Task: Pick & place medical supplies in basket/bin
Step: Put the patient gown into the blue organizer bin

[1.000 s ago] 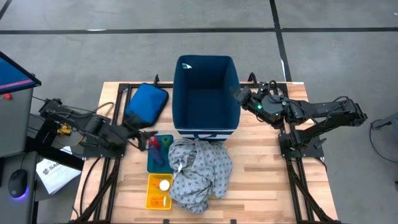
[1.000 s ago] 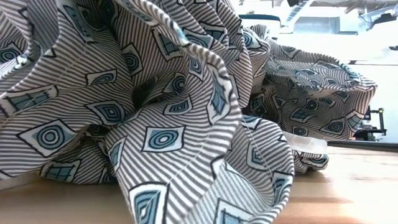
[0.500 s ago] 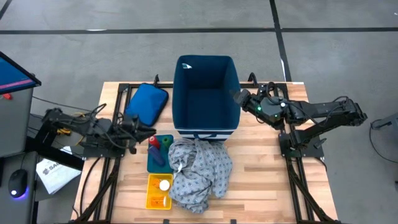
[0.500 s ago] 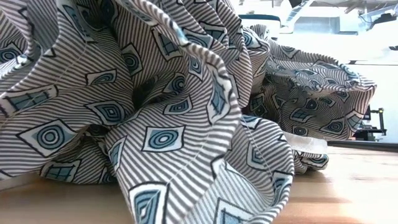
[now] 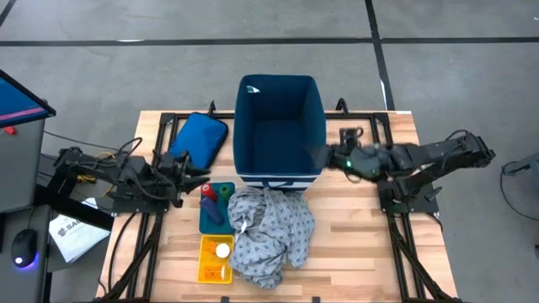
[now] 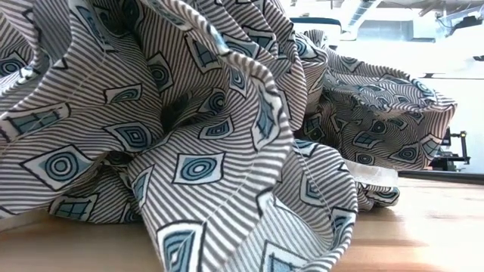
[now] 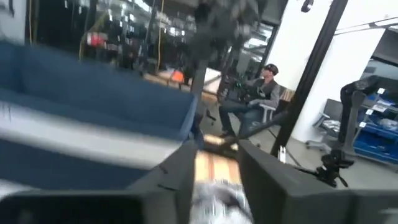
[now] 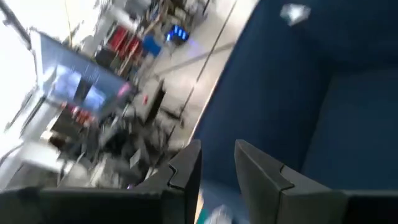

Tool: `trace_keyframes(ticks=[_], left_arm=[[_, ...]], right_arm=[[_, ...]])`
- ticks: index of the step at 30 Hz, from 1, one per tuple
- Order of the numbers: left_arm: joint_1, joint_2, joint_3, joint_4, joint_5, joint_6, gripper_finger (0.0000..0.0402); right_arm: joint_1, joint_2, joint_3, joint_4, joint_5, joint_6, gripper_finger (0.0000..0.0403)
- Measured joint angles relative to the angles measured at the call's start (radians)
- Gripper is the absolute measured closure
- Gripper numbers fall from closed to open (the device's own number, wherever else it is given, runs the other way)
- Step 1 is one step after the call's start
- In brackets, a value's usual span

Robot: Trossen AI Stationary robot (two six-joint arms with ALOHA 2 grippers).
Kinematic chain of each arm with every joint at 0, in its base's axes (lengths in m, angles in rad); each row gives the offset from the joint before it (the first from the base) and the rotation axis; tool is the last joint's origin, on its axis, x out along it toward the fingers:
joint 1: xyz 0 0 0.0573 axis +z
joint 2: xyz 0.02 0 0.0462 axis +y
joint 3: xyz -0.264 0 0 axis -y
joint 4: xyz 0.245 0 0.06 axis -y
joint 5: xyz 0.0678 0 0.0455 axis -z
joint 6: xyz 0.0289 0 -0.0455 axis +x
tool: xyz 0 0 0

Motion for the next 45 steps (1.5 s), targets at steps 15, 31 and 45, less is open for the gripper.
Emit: trace_keyframes(ticks=[15, 31, 45], left_arm=[[0.003, 0.025, 0.212, -0.19, -0.145, 0.254, 0.0184], [0.003, 0.025, 0.212, -0.198, -0.023, 0.189, 0.0183], [0.003, 0.025, 0.212, -0.205, 0.065, 0.11, 0.0183]], right_arm=[[0.155, 0.347, 0.262, -0.221, -0.313, -0.086, 0.0303], [0.162, 0.72, 0.673, -0.609, -0.61, -0.142, 0.0167], [0.195, 0.943, 0.679, -0.561, -0.492, -0.056, 0.0152]])
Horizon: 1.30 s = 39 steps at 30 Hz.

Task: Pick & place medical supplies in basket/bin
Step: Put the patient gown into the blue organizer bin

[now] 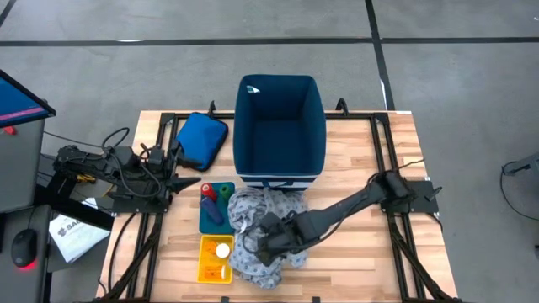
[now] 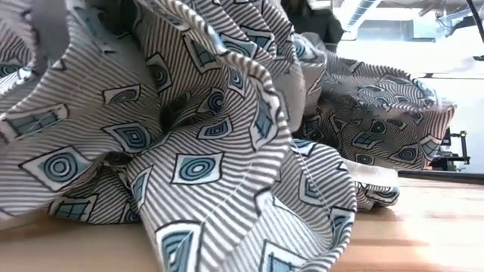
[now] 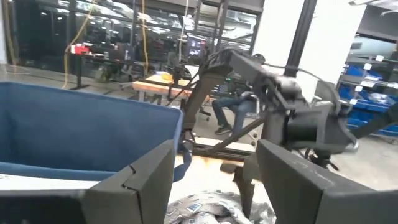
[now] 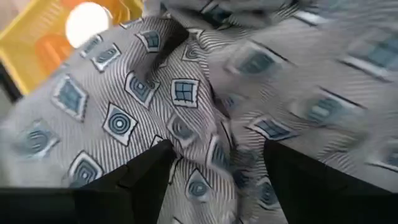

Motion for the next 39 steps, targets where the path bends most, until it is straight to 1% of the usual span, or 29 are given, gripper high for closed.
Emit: trace_keyframes(ticks=[7, 10, 12, 13, 15, 17, 18, 23, 27, 29, 31, 35, 37, 38, 39], left_arm=[[0.0, 0.0, 0.0, 0.0, 0.04, -0.072, 0.0183], [0.0, 0.002, 0.0, 0.0, 0.071, -0.09, 0.0183], [0.0, 0.002, 0.0, 0.002, 0.076, -0.091, 0.0183], [0.0, 0.003, 0.0, 0.002, 0.076, -0.091, 0.0183], [0.0, 0.006, 0.0, 0.005, 0.075, -0.091, 0.0183], [0.0, 0.009, 0.0, 0.009, 0.082, -0.091, 0.0183], [0.0, 0.009, 0.0, 0.011, 0.087, -0.091, 0.0183], [0.0, 0.009, 0.0, 0.017, 0.097, -0.091, 0.0183], [0.0, 0.009, 0.0, 0.02, 0.099, -0.09, 0.0183], [0.0, 0.009, 0.0, 0.02, 0.099, -0.09, 0.0183], [0.0, 0.009, 0.0, 0.02, 0.099, -0.09, 0.0183], [0.0, 0.009, 0.0, 0.02, 0.099, -0.09, 0.0183], [0.0, 0.009, 0.0, 0.02, 0.099, -0.09, 0.0183], [0.0, 0.009, 0.0, 0.02, 0.099, -0.09, 0.0183], [0.0, 0.009, 0.0, 0.02, 0.099, -0.09, 0.0183]], right_arm=[[0.005, 0.155, 0.0, 0.103, -0.013, 0.096, 0.0153], [0.02, 0.209, 0.002, 0.133, -0.025, 0.182, 0.0169], [0.034, 0.237, 0.004, 0.145, -0.028, 0.226, 0.02], [0.041, 0.244, 0.005, 0.142, -0.027, 0.248, 0.0223], [0.055, 0.249, 0.006, 0.13, -0.011, 0.291, 0.0284], [0.07, 0.247, 0.006, 0.113, 0.017, 0.335, 0.0357], [0.078, 0.239, 0.004, 0.104, 0.03, 0.354, 0.0377], [0.132, 0.179, -0.003, 0.003, 0.111, 0.509, 0.0393], [0.206, 0.094, -0.001, -0.059, 0.243, 0.655, 0.0393], [0.244, 0.063, 0.031, -0.142, 0.317, 0.739, 0.0393], [0.275, 0.047, 0.096, -0.268, 0.366, 0.804, 0.0393], [0.318, 0.061, 0.307, -0.534, 0.413, 0.879, 0.0393], [0.329, 0.08, 0.413, -0.621, 0.445, 0.882, 0.0393], [0.333, 0.088, 0.452, -0.625, 0.466, 0.864, 0.0393], [0.333, 0.086, 0.461, -0.613, 0.503, 0.835, 0.0393]])
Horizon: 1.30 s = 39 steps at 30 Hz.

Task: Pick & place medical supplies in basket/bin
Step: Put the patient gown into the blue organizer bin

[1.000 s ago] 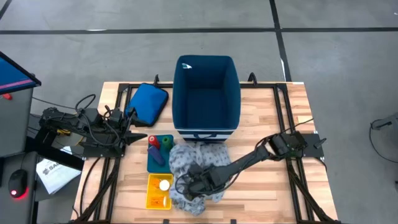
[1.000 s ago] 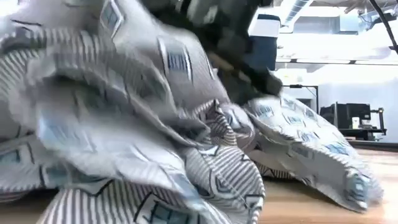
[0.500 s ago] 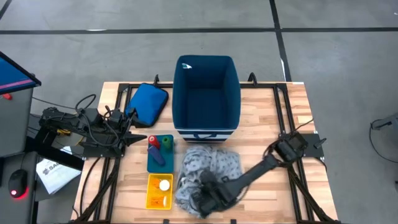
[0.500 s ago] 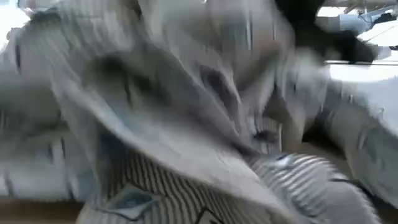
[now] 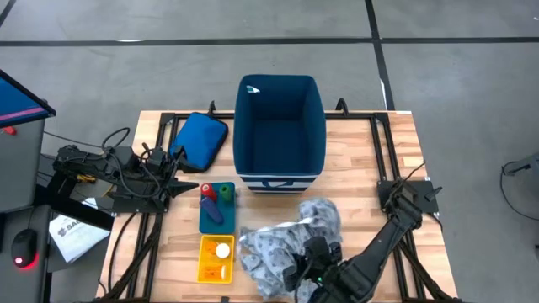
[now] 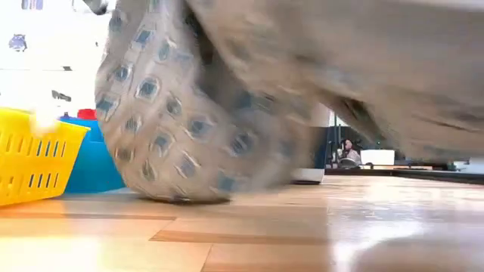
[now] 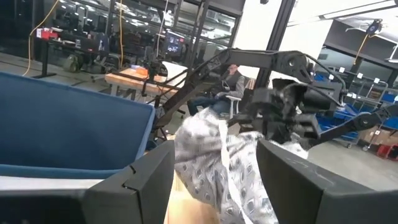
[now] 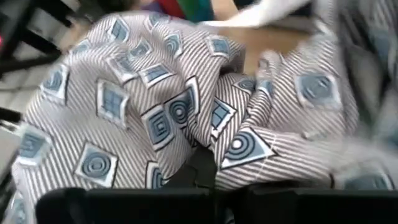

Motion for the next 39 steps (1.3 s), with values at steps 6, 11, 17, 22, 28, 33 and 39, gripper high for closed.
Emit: trace_keyframes(ticks=[6, 11, 17, 22, 28, 33, 39], left_arm=[[0.0, 0.0, 0.0, 0.004, -0.001, -0.004, 0.0183], [0.0, 0.0, 0.0, 0.005, -0.002, -0.007, 0.0183], [0.0, 0.0, 0.0, 0.011, -0.024, -0.014, 0.0183], [0.0, 0.001, 0.0, 0.054, -0.062, -0.014, 0.0183], [0.0, 0.014, 0.0, 0.104, -0.132, -0.005, 0.0183], [0.0, 0.042, 0.0, 0.145, -0.182, 0.03, 0.0183], [0.0, 0.075, 0.0, 0.233, -0.21, 0.098, 0.0183]], right_arm=[[-0.015, -0.053, -0.007, -0.009, 0.152, -0.006, 0.0393], [-0.036, -0.107, -0.003, -0.014, 0.319, -0.036, 0.0393], [-0.069, -0.195, -0.003, 0.051, 0.539, -0.196, 0.0393], [-0.117, -0.284, -0.003, 0.314, 0.681, -0.579, 0.0393], [-0.209, -0.369, -0.001, 0.835, 0.814, -1.3, 0.0393], [-0.34, -0.37, -0.001, 1.238, 0.802, -1.899, 0.0393], [-0.507, -0.369, -0.002, 1.26, 0.577, -1.944, 0.0394]])
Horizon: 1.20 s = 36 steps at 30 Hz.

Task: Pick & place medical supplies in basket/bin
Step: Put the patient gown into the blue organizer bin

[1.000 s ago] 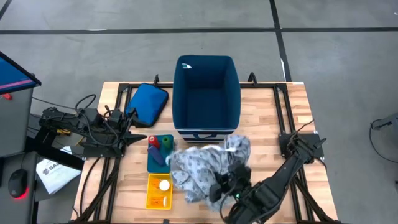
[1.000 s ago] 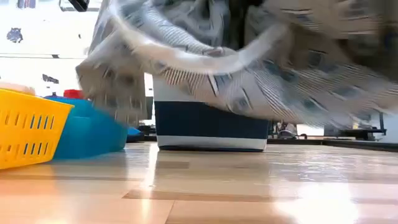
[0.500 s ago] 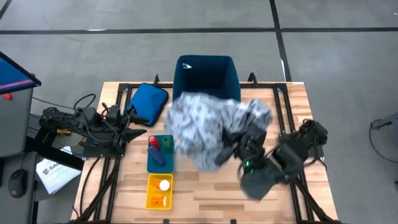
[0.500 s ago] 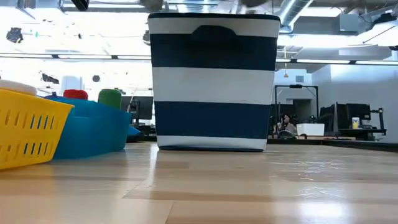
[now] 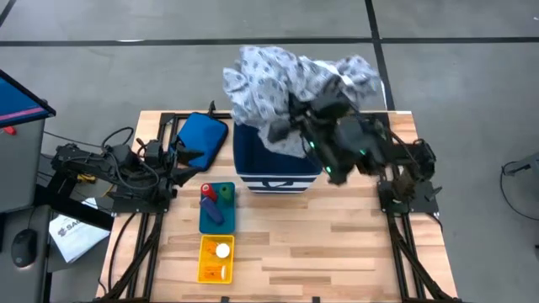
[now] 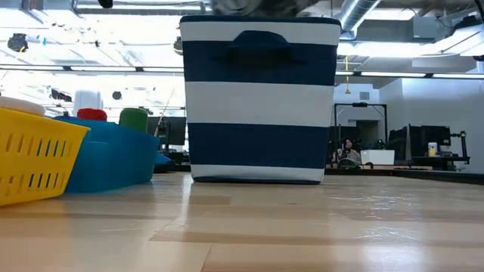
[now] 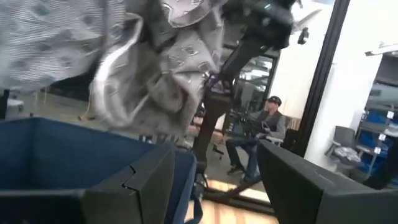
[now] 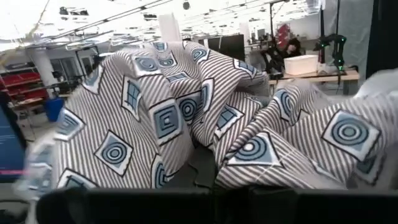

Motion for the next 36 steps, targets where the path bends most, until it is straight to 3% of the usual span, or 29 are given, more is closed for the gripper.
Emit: trace_keyframes(ticks=[5, 11, 15, 27, 36], left_arm=[[0.0, 0.01, 0.0, 0.067, -0.043, 0.016, 0.0183], [0.0, 0.009, 0.0, 0.117, -0.107, 0.057, 0.0183], [0.0, 0.017, 0.0, 0.118, -0.146, 0.057, 0.0183], [0.0, 0.084, 0.0, 0.179, -0.207, 0.054, 0.0183], [0.0, 0.112, 0.0, 0.206, -0.219, 0.048, 0.0183]], right_arm=[[-0.139, -0.001, -0.015, -0.214, -0.132, 0.221, 0.0394], [-0.254, 0.002, -0.024, -0.686, -0.221, 0.667, 0.0394], [-0.288, 0.033, -0.022, -0.851, -0.247, 0.786, 0.0394], [-0.389, 0.191, -0.019, -0.97, -0.556, 0.607, 0.0394], [-0.444, 0.256, -0.02, -0.927, -0.905, 0.393, 0.0394]])
